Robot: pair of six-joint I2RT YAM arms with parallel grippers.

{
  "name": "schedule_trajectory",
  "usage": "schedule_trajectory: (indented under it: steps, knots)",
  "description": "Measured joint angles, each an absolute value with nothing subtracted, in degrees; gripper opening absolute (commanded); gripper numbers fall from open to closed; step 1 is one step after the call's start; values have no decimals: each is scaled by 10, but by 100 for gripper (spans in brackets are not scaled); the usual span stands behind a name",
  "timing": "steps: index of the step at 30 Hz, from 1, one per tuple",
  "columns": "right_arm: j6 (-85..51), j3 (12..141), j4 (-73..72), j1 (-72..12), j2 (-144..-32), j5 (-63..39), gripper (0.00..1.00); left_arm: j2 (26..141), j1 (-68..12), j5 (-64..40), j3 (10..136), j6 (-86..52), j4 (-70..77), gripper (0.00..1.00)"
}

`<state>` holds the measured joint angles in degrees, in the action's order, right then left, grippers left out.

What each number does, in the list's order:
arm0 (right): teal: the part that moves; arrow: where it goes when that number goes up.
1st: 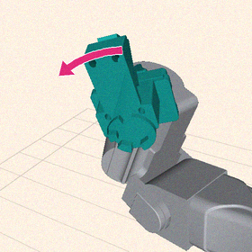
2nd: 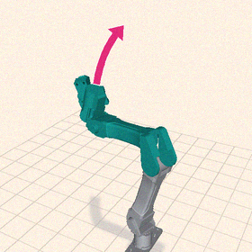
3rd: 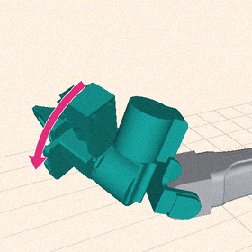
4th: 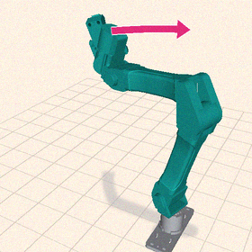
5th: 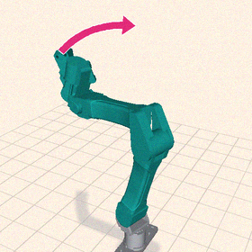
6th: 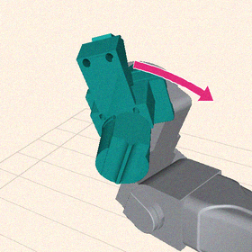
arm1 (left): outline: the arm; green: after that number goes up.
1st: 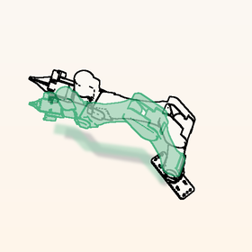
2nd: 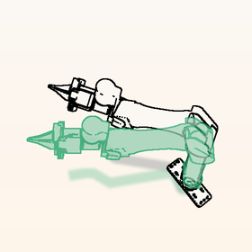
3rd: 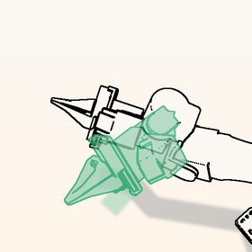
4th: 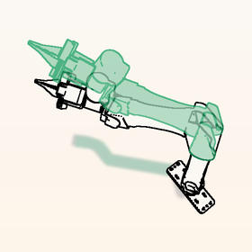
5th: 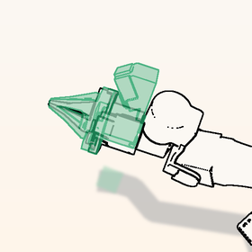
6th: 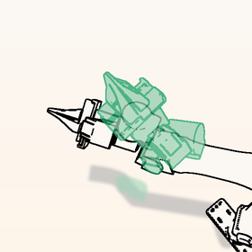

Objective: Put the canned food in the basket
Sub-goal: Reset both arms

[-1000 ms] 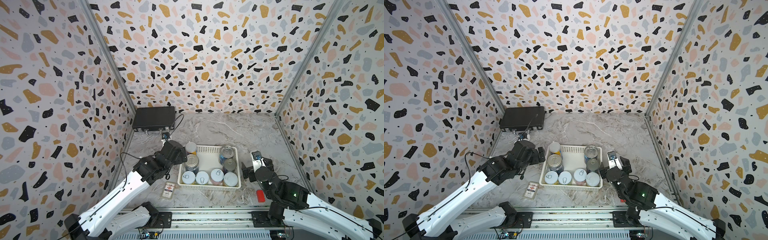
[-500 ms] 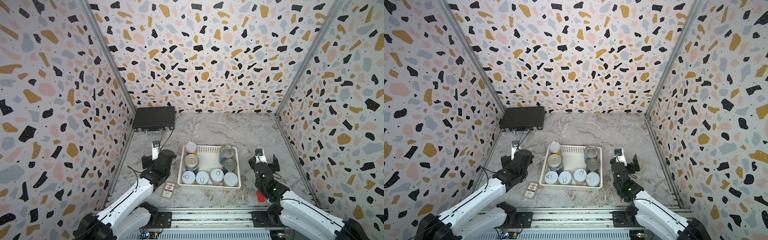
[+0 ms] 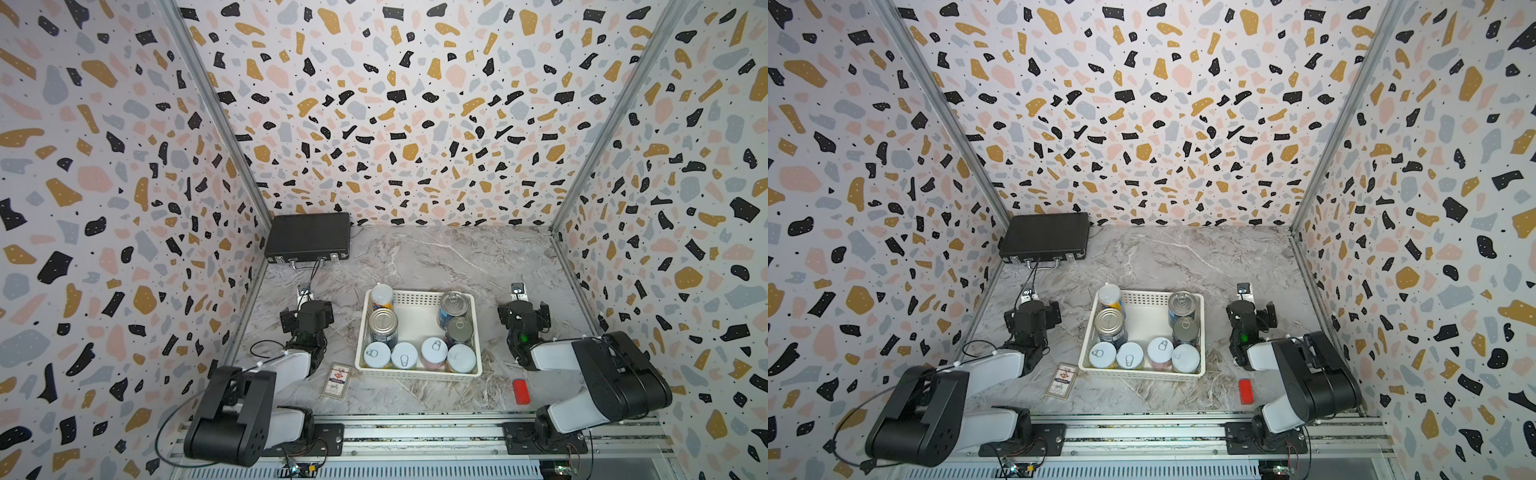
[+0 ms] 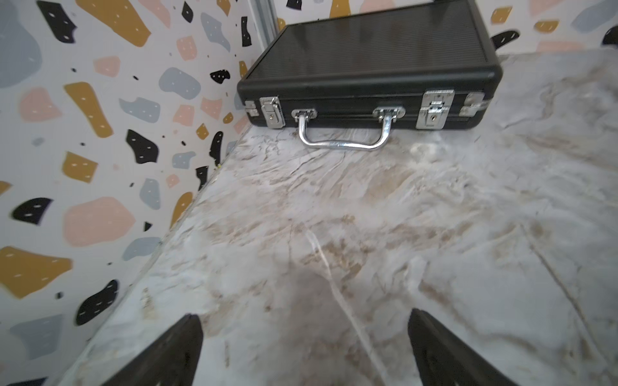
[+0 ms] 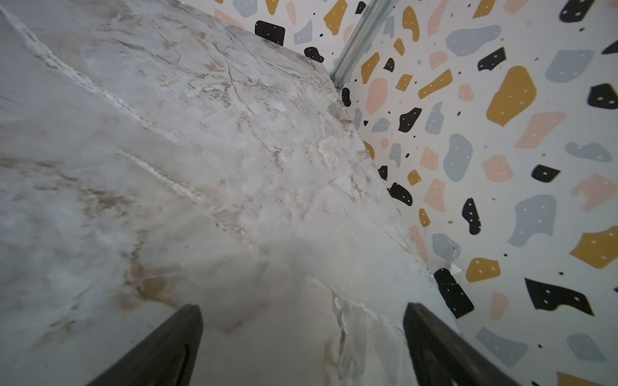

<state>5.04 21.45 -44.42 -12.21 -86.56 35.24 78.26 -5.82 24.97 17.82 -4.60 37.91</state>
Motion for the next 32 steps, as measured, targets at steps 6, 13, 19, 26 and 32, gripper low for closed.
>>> schedule_trajectory:
  steps: [6,13,19,26,32]
  knots:
    - [19,259,-416,-77,-866,297,100,815,-61,169,168,-21,442,100]
    - [14,225,-461,-40,-868,166,100,815,-62,155,169,-17,455,100]
    - [19,168,-501,-30,-874,97,100,815,-62,154,169,-14,455,100]
    - [17,185,-507,-31,-873,96,100,815,-62,154,169,-11,455,100]
    - [15,187,-507,-31,-873,96,100,816,-62,154,169,-10,455,100]
